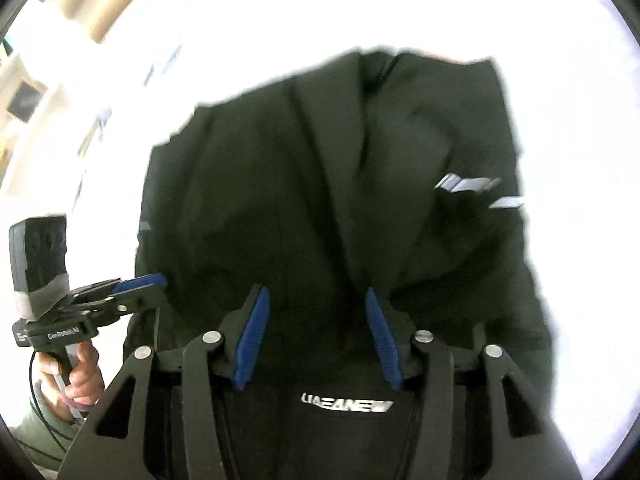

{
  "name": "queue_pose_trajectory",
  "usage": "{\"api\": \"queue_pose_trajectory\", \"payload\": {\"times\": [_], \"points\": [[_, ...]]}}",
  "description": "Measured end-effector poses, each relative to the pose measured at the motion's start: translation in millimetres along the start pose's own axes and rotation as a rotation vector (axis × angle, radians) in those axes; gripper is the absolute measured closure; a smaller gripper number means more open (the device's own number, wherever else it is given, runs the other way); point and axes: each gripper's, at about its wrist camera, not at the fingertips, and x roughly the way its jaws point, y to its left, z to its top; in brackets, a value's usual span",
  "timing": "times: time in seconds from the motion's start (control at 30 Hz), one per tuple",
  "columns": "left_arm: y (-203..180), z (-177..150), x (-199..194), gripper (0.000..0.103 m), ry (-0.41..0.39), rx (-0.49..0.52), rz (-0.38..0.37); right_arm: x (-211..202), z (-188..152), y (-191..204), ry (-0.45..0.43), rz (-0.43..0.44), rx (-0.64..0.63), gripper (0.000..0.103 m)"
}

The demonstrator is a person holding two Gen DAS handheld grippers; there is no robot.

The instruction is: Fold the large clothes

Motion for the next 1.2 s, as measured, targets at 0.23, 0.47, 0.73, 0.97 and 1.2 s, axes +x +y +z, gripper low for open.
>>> {"api": "queue_pose_trajectory", "payload": {"times": [0.23,0.47,0.73,0.97,1.2], "points": [[18,25,-31,0.053,-0.117,-0.048,0.089,5,29,-14,-0.048,-0.036,0.051,0.031],[37,44,15,0.083,-0.042,-0.083,0.095,62,42,-7,0.043,-0.145,0.027,0.084],[57,45,-30,0.095,-0.159,-0.116,-0.013,8,45,-34,-0.095,-0.029,0.093,0.09],[86,43,22,0.094,-0.081,-0.182,0.062,95,29,-68,0.033,0.007,0.216,0.085],[31,48,-20,0.088,-0.108,-0.071,0.131,39,24,-34,0.025,-0.025,0.133,0.062]]}}
